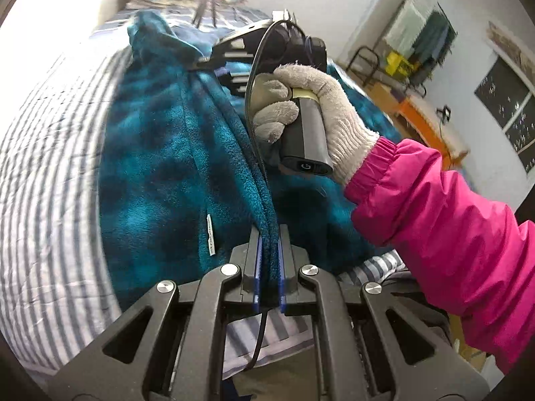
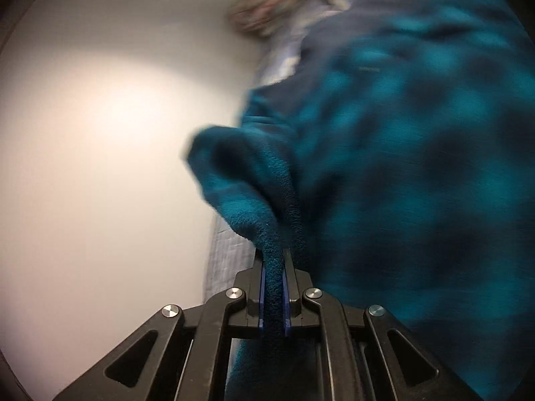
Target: Fold large clothes
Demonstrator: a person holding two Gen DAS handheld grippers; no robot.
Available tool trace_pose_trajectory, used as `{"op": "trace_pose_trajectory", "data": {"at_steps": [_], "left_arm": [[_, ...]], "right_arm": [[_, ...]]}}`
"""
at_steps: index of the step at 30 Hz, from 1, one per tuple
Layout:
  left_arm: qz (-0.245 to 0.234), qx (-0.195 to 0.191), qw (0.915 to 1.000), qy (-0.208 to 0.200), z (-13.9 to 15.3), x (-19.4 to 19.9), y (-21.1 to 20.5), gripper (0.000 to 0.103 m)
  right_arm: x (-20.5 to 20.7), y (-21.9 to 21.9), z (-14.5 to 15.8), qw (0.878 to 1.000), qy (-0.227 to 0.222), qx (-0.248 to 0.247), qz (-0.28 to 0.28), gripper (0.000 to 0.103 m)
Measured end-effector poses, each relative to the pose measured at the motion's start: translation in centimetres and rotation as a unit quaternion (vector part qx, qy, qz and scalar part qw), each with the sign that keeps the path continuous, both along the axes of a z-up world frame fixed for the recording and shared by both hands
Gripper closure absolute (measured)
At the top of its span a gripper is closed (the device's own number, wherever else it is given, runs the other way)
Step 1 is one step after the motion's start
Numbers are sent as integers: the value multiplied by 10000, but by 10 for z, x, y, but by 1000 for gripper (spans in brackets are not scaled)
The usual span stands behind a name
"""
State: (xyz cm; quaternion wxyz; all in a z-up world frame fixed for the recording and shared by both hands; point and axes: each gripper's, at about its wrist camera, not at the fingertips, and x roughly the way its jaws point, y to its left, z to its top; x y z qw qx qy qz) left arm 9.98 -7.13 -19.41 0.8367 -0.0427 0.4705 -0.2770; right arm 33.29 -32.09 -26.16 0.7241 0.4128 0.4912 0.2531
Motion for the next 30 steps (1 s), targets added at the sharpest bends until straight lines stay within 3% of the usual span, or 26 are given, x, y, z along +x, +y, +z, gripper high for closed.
{"op": "trace_pose_trajectory", "data": {"at_steps": [4, 8, 10, 11, 14, 16, 20, 22, 26, 30], "left_arm": [[-113, 111, 9998, 112, -9, 4, -12, 98], [-125, 186, 9997, 84, -10, 7, -13, 98], [-103, 186, 9997, 72, -9, 7, -16, 98], [-96, 165, 9998, 81, -10, 6, -17, 98], [-135, 66, 9998, 115, -8, 3, -14, 94], [-242, -202, 9993, 197, -4, -2, -10, 83], [-458, -648, 9968, 103, 17, -21, 4, 77], [-485, -862, 9951, -53, 28, -27, 16, 77], [84, -746, 9967, -308, 31, -24, 40, 77], [746, -802, 9939, 150, 6, 3, 65, 77]], "right_arm": [[-3, -12, -10, 9996, 138, -231, -21, 95], [2, 3, 10, 9962, -205, -811, 238, 91], [9, 7, 15, 9942, -146, -1020, 295, 89], [14, 8, 19, 9915, -121, -1254, 319, 84], [16, 8, 46, 9816, -464, -1824, 319, 73], [7, 1, 68, 9781, -699, -1951, 203, 66], [-9, 2, 111, 9709, -1395, -1924, 298, 66], [-1, 30, 124, 9656, -1729, -1854, 568, 66], [15, 71, 127, 9457, -2056, -2283, 1059, 66], [41, 87, 106, 9396, -1959, -2528, 1224, 67]]}}
